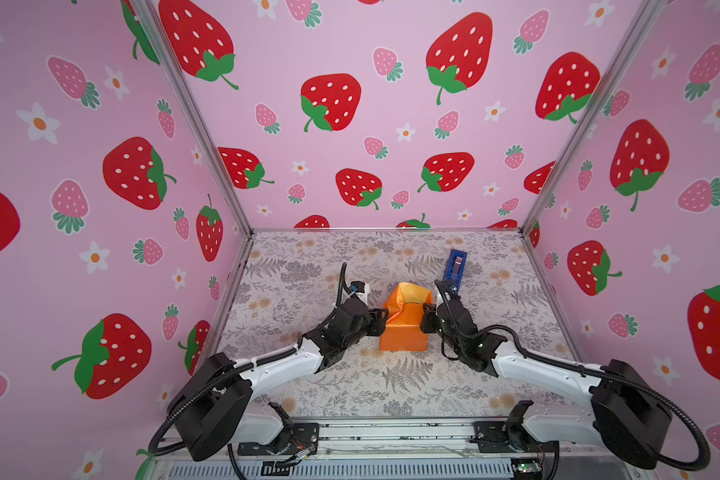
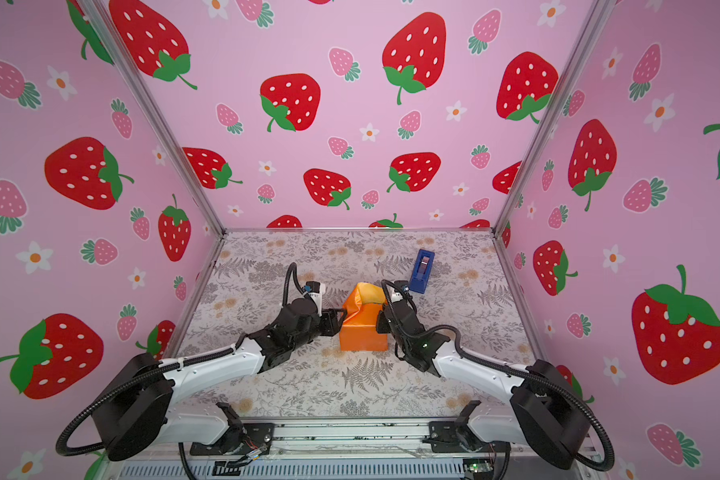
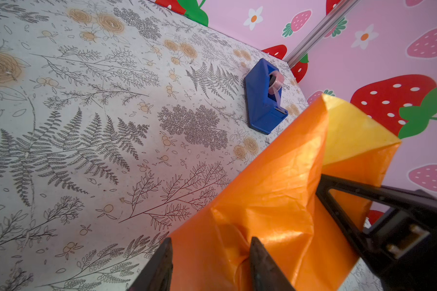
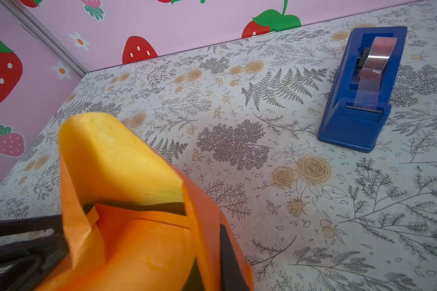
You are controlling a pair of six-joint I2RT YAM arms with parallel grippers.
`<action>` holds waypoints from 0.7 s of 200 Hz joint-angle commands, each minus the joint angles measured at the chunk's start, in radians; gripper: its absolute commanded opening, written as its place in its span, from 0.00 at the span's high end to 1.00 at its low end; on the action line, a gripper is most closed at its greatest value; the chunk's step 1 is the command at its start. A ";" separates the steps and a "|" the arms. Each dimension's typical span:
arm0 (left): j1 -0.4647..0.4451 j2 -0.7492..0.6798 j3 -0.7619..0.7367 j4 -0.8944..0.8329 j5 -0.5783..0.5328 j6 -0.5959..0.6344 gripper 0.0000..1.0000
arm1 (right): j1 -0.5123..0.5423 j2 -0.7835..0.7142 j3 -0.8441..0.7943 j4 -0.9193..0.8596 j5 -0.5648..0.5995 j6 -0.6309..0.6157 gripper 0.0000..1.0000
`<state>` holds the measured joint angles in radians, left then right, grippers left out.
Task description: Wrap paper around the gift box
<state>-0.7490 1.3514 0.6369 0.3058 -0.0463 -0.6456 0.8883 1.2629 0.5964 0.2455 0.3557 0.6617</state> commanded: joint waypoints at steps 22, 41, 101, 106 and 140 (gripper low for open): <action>-0.017 0.037 0.000 -0.025 0.124 -0.017 0.48 | 0.006 0.010 -0.020 -0.092 -0.030 0.021 0.92; -0.016 0.044 0.003 -0.056 0.127 -0.011 0.48 | 0.006 -0.002 -0.015 -0.103 -0.027 0.022 0.91; -0.016 0.061 -0.002 -0.120 0.115 -0.019 0.47 | 0.006 -0.108 0.080 -0.266 -0.003 0.004 0.71; -0.013 0.061 -0.003 -0.122 0.115 -0.020 0.47 | 0.006 -0.122 0.098 -0.289 -0.003 0.005 0.70; -0.013 0.066 -0.006 -0.127 0.112 -0.026 0.48 | 0.006 -0.183 0.211 -0.375 -0.073 0.078 0.69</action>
<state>-0.7528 1.3766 0.6384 0.3149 0.0551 -0.6636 0.8883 1.1263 0.7204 -0.0444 0.3340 0.6785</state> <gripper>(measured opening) 0.527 0.339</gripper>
